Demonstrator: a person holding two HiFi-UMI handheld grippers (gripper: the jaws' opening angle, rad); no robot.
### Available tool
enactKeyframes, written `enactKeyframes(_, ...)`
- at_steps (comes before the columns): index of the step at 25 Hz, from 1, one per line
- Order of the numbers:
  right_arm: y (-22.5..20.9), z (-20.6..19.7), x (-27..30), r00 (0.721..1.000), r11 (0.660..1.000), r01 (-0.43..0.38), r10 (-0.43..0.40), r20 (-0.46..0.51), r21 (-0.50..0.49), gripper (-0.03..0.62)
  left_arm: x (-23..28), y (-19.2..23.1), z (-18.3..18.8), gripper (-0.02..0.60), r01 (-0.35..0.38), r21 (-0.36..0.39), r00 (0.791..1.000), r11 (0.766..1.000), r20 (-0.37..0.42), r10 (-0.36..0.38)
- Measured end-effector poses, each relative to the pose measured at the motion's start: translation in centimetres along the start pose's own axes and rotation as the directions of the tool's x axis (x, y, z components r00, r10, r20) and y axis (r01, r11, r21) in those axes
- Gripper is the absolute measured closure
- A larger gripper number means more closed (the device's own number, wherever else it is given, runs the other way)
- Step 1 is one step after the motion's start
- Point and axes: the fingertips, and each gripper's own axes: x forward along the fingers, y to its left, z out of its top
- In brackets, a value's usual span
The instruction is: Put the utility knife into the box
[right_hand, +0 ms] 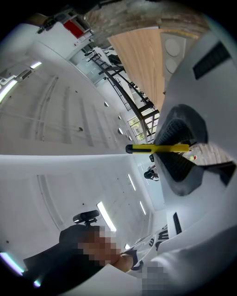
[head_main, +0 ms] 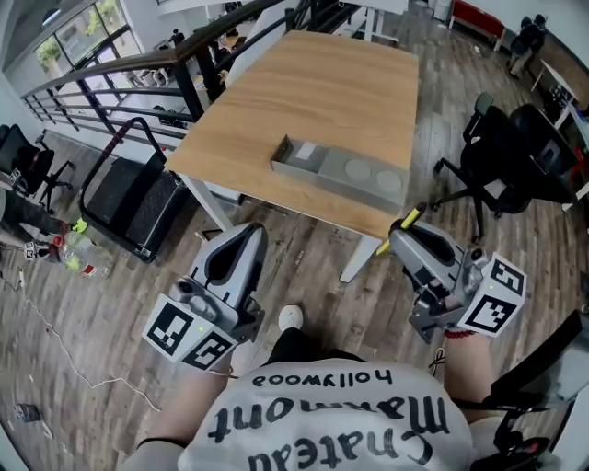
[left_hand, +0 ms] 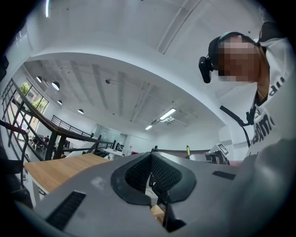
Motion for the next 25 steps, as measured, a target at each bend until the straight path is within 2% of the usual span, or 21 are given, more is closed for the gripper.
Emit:
enactKeyframes(7, -3.1, 1.3, 4.7, 1.0, 1.0, 0.002, -0.002, -0.006, 0.003, 0.56, 3.0, 5.2, 0.4, 0.58, 0.008, 0.027, 0.999, 1.0, -0.035, -0.007)
enactKeyframes(25, -9.9, 3.6, 14.4, 0.999, 0.999, 0.042, -0.042, -0.005, 0.029, 0.56, 8.2, 16.1, 0.8, 0.58, 0.028, -0.028, 0.997, 0.999, -0.069, -0.029)
